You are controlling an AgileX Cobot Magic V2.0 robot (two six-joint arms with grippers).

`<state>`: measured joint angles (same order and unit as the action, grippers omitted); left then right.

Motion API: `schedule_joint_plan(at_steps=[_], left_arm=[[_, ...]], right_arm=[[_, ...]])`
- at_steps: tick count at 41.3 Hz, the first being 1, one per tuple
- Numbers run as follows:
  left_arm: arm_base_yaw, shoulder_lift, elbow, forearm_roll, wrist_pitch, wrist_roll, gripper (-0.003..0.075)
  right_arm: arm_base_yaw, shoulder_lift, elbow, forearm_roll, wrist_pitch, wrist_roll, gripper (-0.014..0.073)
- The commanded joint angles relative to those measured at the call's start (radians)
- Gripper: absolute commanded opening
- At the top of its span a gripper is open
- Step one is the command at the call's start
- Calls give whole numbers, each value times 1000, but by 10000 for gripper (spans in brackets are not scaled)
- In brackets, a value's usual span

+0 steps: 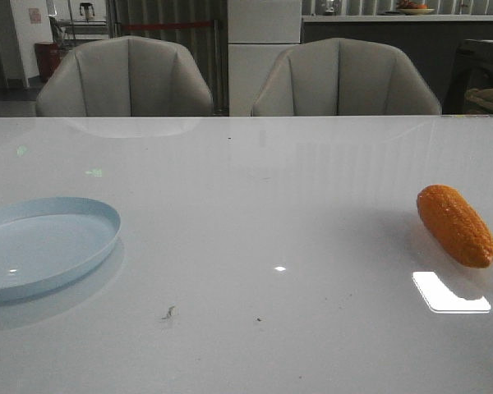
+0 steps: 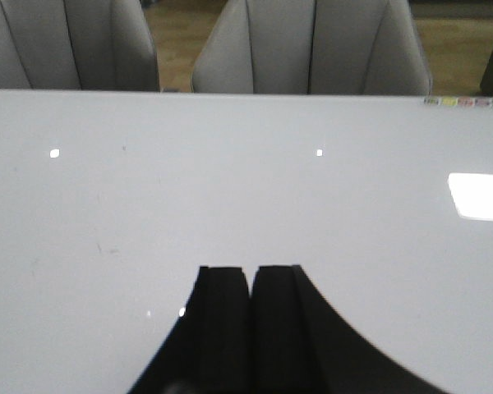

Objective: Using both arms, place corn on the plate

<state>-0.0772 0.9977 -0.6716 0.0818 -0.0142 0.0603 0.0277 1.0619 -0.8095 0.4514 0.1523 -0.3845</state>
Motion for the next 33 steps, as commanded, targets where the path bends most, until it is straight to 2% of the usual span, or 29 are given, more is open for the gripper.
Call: schedule_joint_plan(at_steps=[1,12,15,19,22,25,29,33], left_arm=[[-7,28,-39,1,-83,-4,89],[-7,42,-39,1,-84,-4,89],[-7,42,-39,1,-81,-4,104],[-7,42,-39,-11,-81,-4,188],[-7,42,-39,-13,-81,-4,302],[-7,42,-39,-13,-81,-4,398],[-7,42,-37,-13,-81,-4,465],[-7,42,-33,-58,-64,-6,465]], right_arm=[[1,29,-37,-2,-40,-4,57],[1,50,-37,-2,36,-4,63],[1,50,-37,-2,39,-4,111],[1,50,-37,-2,51,-4,238],[1,50,-37,-2,63,-4,377],[1,50,-37,-2,77,-4,479],[1,50,-37,-1,83,-4,534],[1,50,-37,1,83,-4,531]])
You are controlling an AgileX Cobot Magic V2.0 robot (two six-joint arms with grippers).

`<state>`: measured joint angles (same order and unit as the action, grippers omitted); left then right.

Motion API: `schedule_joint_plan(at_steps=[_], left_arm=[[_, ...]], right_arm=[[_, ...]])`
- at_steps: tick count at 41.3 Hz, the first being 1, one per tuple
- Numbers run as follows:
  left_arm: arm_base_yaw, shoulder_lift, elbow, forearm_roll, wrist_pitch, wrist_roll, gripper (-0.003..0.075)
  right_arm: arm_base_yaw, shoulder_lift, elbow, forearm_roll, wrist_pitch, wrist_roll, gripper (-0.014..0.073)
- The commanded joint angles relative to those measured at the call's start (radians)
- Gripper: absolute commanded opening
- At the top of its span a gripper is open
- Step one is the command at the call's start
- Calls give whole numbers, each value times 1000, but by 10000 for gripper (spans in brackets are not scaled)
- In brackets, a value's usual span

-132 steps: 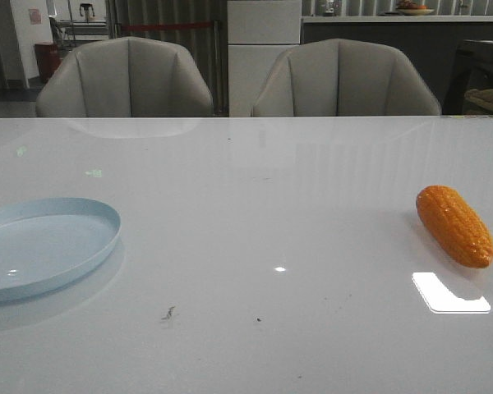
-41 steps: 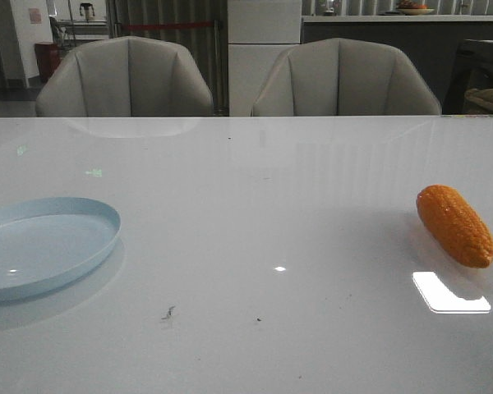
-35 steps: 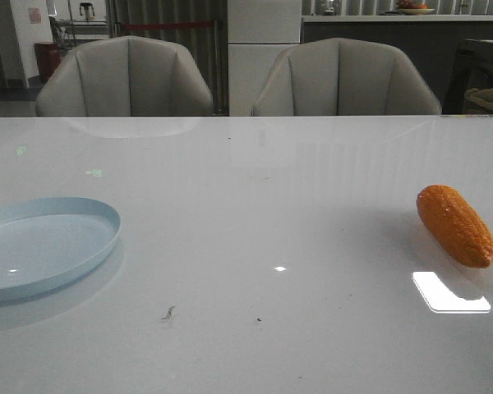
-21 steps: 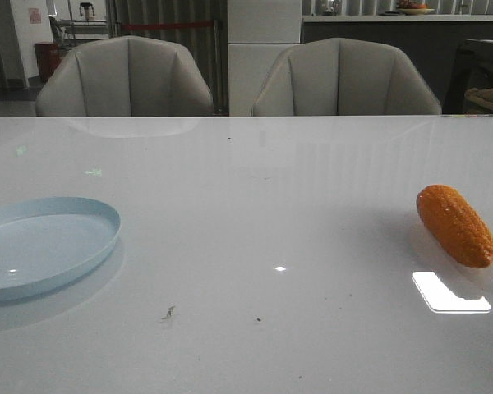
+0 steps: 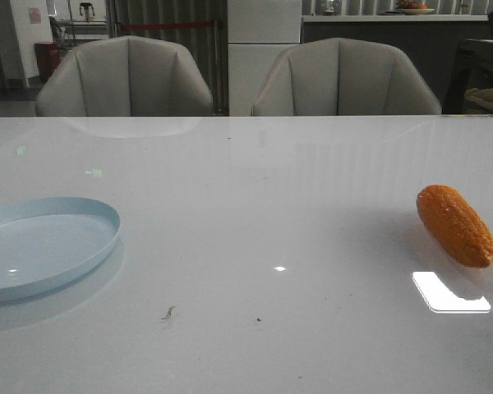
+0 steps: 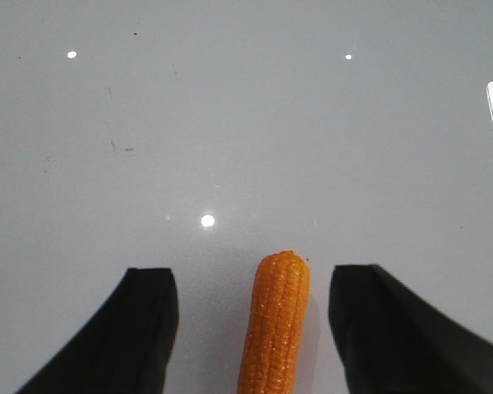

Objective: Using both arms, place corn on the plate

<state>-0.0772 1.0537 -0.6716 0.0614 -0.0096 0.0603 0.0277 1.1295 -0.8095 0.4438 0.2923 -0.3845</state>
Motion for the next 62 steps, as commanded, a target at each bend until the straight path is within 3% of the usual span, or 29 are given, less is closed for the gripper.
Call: schedule_joint_plan(at_steps=[1,6,11,21,29,40,62], left_arm=[[-7,-14,-33,-44,-65,-6,465],[20,25,-48,-79,34,-6,465],[83,128,-106,-137,215,-6,465],[136,382,-341,-180,599,-2,452],[129,572,-537,-180,782,-2,452],[129,760,-682,-187,886,-2,452],[129,841,-687,-218,926,-2,450]], right_arm=[[1,-17,-37,9,-55,-4,531],[1,-17,-37,9,-14,-4,531],[1,-17,-37,15,-5,-4,531],[1,-17,-37,15,-7,-4,531],[1,-17,-37,15,-6,-4,531],[1,-17,-37,15,-4,-4,531],[1,-17,-37,15,-2,-4,531]])
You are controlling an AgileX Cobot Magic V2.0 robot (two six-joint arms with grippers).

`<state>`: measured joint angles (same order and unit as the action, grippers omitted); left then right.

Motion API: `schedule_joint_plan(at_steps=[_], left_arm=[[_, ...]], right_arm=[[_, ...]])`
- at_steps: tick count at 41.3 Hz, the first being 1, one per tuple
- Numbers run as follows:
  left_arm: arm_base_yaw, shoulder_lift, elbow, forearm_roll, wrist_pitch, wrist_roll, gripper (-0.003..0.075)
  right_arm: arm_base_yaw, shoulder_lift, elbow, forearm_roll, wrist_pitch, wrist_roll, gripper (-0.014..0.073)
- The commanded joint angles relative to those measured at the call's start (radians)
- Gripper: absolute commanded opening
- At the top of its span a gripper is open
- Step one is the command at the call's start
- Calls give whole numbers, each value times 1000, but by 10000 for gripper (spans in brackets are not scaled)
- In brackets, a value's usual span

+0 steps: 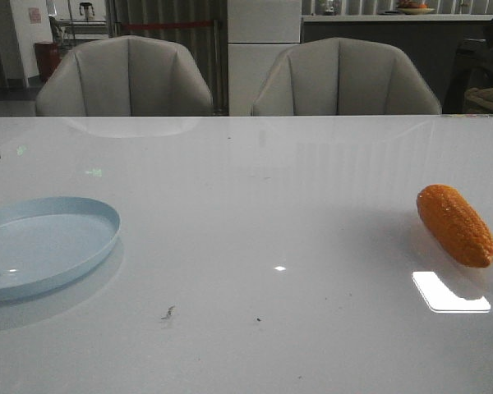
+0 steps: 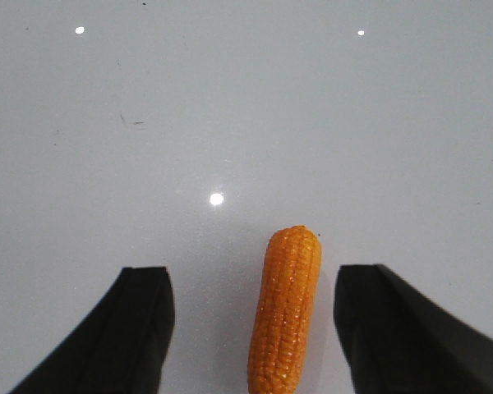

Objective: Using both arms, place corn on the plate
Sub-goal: 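Reach the left gripper down to the rim of the light blue plate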

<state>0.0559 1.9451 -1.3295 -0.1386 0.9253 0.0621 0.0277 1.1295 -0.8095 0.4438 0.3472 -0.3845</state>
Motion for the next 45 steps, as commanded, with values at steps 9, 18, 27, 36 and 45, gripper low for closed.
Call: schedule_joint_plan(at_steps=[9,18,27,36,45], left_arm=[[-4,-48,-29,-18,-9,-3,360],[-4,-30,-29,-18,-9,-3,327],[-4,1,-29,-36,18,-3,327],[-4,1,-29,-36,22,-3,80],[-4,1,-31,-36,29,-3,92]], right_arm=[[1,-17,-37,15,-57,-4,531],[1,-17,-37,15,-57,-4,531],[1,-17,-37,15,-56,-4,531],[1,-17,-37,15,-54,-4,531],[1,-17,-37,15,-53,-4,531]])
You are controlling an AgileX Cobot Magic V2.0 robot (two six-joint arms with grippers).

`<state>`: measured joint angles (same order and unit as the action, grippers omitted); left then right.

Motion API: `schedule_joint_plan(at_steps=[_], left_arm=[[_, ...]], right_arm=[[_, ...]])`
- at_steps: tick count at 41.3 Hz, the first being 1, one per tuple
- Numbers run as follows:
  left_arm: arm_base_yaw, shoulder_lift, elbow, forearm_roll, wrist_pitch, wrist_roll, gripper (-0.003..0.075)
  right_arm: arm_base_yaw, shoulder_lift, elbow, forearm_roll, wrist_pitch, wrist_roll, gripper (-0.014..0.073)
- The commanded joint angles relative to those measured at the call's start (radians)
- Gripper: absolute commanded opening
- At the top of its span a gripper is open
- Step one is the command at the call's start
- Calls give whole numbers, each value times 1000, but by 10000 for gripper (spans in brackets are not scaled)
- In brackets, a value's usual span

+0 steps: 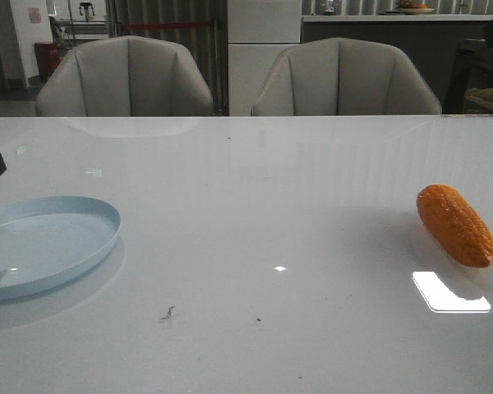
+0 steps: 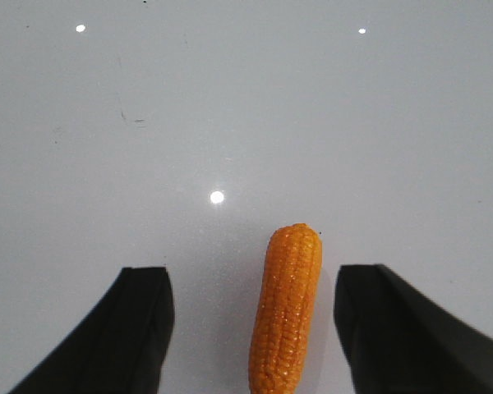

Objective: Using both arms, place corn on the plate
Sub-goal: 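Reach the left gripper down to the rim of the light blue plate, then grip the plate rim and drag it toward the table center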

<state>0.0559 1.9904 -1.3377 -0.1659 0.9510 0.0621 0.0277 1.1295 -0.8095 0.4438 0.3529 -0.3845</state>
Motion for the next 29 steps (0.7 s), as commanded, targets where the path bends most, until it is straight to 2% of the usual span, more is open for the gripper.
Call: schedule_joint_plan(at_steps=[1,15,22,29], left_arm=[[-4,-44,-27,-8,9,-3,92],[-4,-44,-181,-21,153,-3,90],[-8,-44,-296,-111,228,20,90],[-57,-44,-390,-181,264,21,90]], right_arm=[[1,-17,-37,15,-59,-4,531],[1,-17,-37,15,-59,-4,531],[1,-17,-37,15,-59,-4,531],[1,-17,-37,15,-59,-4,531]])
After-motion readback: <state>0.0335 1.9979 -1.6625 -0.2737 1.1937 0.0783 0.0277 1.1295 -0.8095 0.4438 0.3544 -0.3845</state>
